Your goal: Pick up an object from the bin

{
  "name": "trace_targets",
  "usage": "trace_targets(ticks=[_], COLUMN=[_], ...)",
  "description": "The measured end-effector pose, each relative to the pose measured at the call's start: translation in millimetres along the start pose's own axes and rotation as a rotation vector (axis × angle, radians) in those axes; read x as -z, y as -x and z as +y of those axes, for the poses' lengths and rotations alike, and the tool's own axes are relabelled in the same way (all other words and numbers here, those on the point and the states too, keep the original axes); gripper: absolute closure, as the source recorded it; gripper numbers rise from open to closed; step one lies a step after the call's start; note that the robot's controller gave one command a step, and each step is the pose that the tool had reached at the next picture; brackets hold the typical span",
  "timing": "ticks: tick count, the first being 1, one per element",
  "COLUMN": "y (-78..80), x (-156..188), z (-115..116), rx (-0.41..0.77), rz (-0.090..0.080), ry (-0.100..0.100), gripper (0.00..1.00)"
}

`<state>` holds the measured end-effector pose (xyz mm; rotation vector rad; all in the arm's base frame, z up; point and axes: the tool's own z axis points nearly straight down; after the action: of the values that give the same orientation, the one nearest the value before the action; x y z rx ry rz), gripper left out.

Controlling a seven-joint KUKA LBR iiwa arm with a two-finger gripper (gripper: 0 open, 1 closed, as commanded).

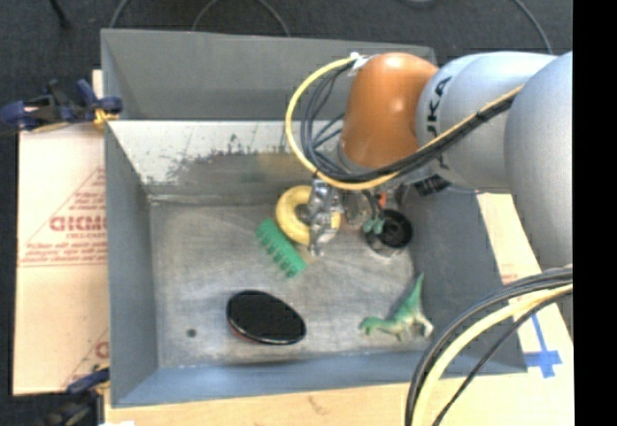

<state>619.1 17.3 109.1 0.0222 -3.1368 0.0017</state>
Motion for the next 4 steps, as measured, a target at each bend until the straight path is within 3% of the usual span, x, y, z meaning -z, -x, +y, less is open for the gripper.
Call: trace_targets(ticks=[1, 2, 3, 4], y=[-2.7, -2.7, -6.6, -14.7], x=[77.4, 77.4, 49.5, 45.4], z=[4.9, 4.9, 12.5, 14.2], rx=[0.01, 0.01, -0.012, -0.005], rz=[-0.009, -0.009, -0.02, 0.01], ry=[0.001, 0.001, 0.001, 0.0], gripper=[1.0, 1.0, 1.0, 1.0])
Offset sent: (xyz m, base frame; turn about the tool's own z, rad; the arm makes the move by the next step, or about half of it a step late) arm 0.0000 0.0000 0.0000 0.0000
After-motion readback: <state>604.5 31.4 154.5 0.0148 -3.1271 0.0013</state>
